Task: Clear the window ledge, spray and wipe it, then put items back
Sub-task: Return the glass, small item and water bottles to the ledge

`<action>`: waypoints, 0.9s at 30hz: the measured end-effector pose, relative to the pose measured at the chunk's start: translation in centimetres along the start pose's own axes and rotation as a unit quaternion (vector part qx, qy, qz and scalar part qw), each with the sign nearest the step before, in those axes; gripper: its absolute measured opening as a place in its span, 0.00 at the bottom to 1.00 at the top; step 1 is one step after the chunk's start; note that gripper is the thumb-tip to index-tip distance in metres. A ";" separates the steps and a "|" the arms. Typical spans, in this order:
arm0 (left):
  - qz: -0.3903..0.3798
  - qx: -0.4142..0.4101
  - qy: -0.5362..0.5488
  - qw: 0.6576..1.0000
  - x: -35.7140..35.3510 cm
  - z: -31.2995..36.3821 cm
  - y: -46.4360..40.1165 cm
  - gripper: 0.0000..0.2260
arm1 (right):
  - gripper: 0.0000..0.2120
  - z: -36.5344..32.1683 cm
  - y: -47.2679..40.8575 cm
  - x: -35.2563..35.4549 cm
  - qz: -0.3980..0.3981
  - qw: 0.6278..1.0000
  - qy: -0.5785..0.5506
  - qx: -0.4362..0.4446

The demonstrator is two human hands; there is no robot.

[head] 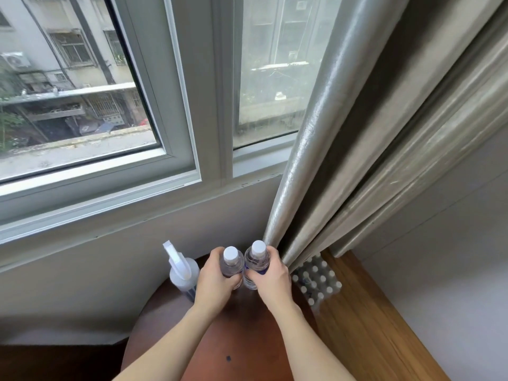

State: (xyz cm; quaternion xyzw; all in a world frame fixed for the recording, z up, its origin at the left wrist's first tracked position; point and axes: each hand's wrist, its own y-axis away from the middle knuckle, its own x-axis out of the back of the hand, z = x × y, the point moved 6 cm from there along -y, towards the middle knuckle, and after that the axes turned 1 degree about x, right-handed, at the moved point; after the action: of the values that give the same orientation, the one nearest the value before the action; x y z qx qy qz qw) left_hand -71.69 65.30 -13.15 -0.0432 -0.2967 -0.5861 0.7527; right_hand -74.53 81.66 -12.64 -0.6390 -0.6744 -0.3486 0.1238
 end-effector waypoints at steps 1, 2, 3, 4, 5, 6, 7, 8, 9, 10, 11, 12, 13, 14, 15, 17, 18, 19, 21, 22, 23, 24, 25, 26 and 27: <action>-0.001 0.000 -0.006 1.000 0.1 0.1 0.1 0.22 | 0.29 0.0 0.0 0.0 -0.002 1.000 0.003 -0.001; -0.002 -0.001 -0.009 1.000 0.2 0.1 0.2 0.21 | 0.28 0.0 0.0 0.1 -0.004 1.000 0.008 -0.003; -0.004 -0.003 -0.013 1.000 0.3 0.2 0.4 0.20 | 0.27 0.1 0.1 0.2 -0.004 1.000 0.011 -0.006; -0.005 -0.006 -0.016 1.000 0.4 0.4 0.7 0.20 | 0.26 0.2 0.3 0.4 -0.003 1.000 0.013 -0.009; -0.006 -0.006 -0.018 1.000 0.5 0.6 0.9 0.20 | 0.25 0.3 0.6 0.6 0.003 1.000 0.014 -0.013; -0.007 -0.007 -0.018 1.000 0.6 0.9 1.3 0.20 | 0.23 0.3 0.9 0.8 0.009 1.000 0.016 -0.018; -0.007 -0.009 -0.019 1.000 0.7 1.1 1.5 0.20 | 0.22 0.3 1.3 1.0 0.017 0.999 0.018 -0.021; -0.008 -0.013 -0.022 1.000 0.8 1.4 1.9 0.21 | 0.22 0.3 1.8 1.2 0.025 0.999 0.020 -0.024; -0.012 -0.019 -0.024 0.999 0.9 1.7 2.1 0.21 | 0.22 0.3 2.3 1.5 0.033 0.999 0.020 -0.026; -0.017 -0.023 -0.025 0.999 1.0 1.9 2.3 0.22 | 0.23 0.2 2.8 1.7 0.040 0.999 0.017 -0.030; -0.023 -0.026 -0.025 0.999 1.2 2.2 2.6 0.22 | 0.23 0.1 3.4 2.1 0.048 0.998 0.014 -0.032; -0.027 -0.028 -0.024 0.999 1.5 2.5 2.9 0.21 | 0.23 0.0 4.1 2.4 0.055 0.998 0.012 -0.033; -0.028 -0.032 -0.022 0.999 1.9 2.9 3.3 0.22 | 0.22 -0.2 4.6 2.8 0.062 0.997 0.013 -0.031; -0.028 -0.037 -0.020 0.999 2.3 3.3 3.7 0.22 | 0.22 -0.5 5.3 3.2 0.069 0.997 0.015 -0.029; -0.029 -0.044 -0.018 0.998 2.9 3.7 4.1 0.23 | 0.22 -0.9 5.9 3.6 0.077 0.997 0.016 -0.029; -0.029 -0.057 -0.012 0.998 4.2 4.6 5.0 0.24 | 0.22 -2.0 7.1 4.2 0.091 0.995 0.013 -0.028; -0.029 -0.063 -0.008 0.998 4.9 4.9 5.4 0.24 | 0.22 -2.5 7.8 4.4 0.097 0.995 0.010 -0.026; -0.028 -0.069 -0.007 0.997 5.6 5.2 5.8 0.23 | 0.22 -3.2 8.5 4.5 0.102 0.995 0.009 -0.019; -0.021 -0.081 -0.018 0.996 7.4 5.8 7.0 0.23 | 0.23 -4.8 10.1 4.5 0.112 0.994 0.011 -0.002; -0.016 -0.085 -0.024 0.996 8.4 6.1 7.6 0.23 | 0.23 -5.5 11.0 4.5 0.118 0.993 0.011 0.004; -0.011 -0.088 -0.026 0.996 9.5 6.3 8.3 0.22 | 0.23 -6.3 12.0 4.5 0.123 0.992 0.010 0.012; -0.007 -0.091 -0.027 0.995 10.5 6.4 9.0 0.23 | 0.23 -7.1 12.9 4.4 0.128 0.992 0.009 0.020; -0.005 -0.095 -0.029 0.995 11.6 6.5 9.7 0.24 | 0.22 -7.9 13.9 4.2 0.132 0.991 0.009 0.028; -0.003 -0.098 -0.031 0.995 12.7 6.4 10.4 0.26 | 0.22 -8.8 15.0 4.0 0.136 0.990 0.010 0.035; 0.000 -0.102 -0.029 0.994 13.9 6.2 11.0 0.27 | 0.23 -9.7 16.1 3.7 0.139 0.989 0.012 0.042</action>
State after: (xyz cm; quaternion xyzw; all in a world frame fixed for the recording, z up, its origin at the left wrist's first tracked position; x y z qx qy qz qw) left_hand -62.24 59.40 1.98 -0.1368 -0.2575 -0.6118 0.7353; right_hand -62.55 77.52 1.70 -0.7166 -0.5915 -0.3068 0.2060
